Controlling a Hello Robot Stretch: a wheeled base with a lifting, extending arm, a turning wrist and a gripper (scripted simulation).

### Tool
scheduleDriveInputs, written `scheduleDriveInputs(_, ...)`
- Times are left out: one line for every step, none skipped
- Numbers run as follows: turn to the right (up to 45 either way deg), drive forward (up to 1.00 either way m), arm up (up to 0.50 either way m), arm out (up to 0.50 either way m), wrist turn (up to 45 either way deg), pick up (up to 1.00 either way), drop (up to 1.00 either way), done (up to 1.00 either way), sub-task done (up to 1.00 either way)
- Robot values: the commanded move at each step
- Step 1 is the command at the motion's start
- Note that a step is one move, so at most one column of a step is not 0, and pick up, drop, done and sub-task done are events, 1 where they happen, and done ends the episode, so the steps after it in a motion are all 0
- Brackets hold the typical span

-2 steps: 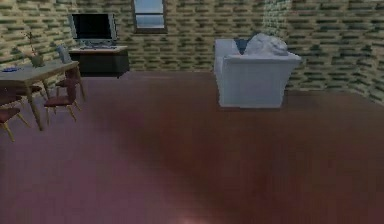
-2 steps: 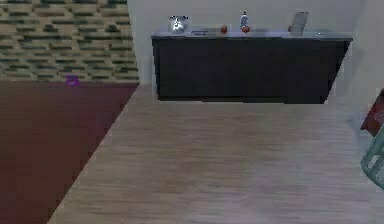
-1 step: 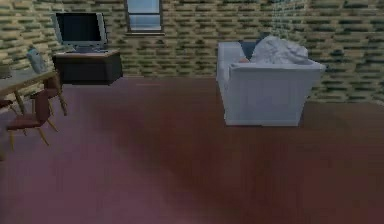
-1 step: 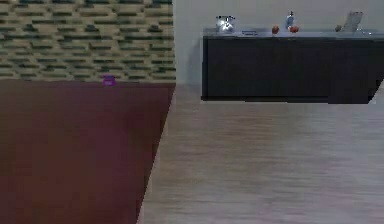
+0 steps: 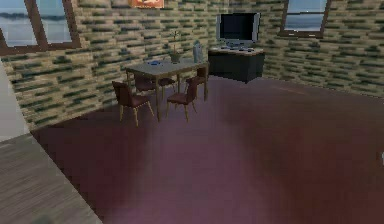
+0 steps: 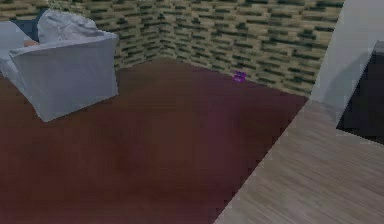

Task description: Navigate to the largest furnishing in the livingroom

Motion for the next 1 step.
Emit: scheduleDriveInputs(-3.0,0.0,0.0,0.0,0.0,0.0,0.0,0.0,0.0)
